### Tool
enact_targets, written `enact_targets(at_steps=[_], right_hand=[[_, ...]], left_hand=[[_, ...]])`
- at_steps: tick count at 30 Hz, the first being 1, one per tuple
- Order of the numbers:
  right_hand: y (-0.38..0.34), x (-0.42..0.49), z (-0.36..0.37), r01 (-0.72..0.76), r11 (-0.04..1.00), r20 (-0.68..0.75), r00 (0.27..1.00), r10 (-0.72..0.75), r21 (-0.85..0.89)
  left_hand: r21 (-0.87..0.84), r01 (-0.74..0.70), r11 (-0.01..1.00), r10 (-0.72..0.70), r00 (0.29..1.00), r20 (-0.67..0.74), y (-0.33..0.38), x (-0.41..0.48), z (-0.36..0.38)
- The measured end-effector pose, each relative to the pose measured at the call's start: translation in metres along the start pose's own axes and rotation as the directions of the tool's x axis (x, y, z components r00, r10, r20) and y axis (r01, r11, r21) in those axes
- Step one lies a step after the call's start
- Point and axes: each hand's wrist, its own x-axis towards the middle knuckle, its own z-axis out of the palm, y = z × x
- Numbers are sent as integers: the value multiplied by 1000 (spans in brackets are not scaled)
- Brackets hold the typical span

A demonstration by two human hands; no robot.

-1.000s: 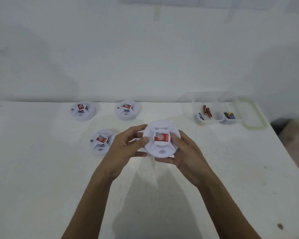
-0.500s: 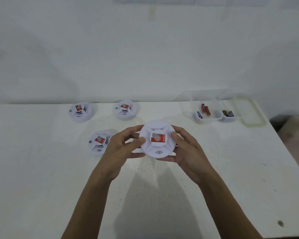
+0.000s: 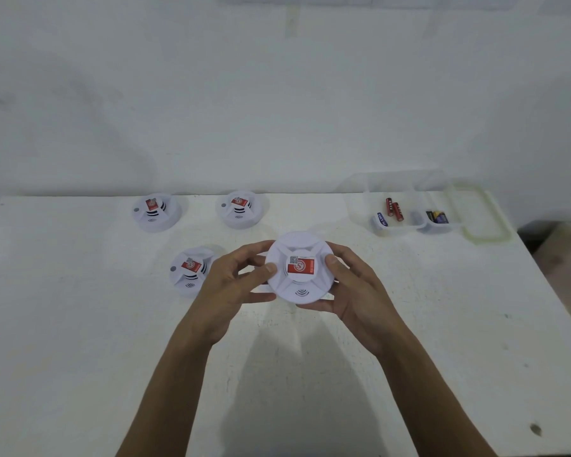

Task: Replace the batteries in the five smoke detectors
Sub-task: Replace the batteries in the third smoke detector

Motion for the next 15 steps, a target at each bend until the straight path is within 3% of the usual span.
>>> enact_targets(at_steps=[15], right_hand=[[0,1,-4,-5,1000,-10,1000,5,3]], left_hand=[[3,1,1000,-1,1000,15,0,2,3]])
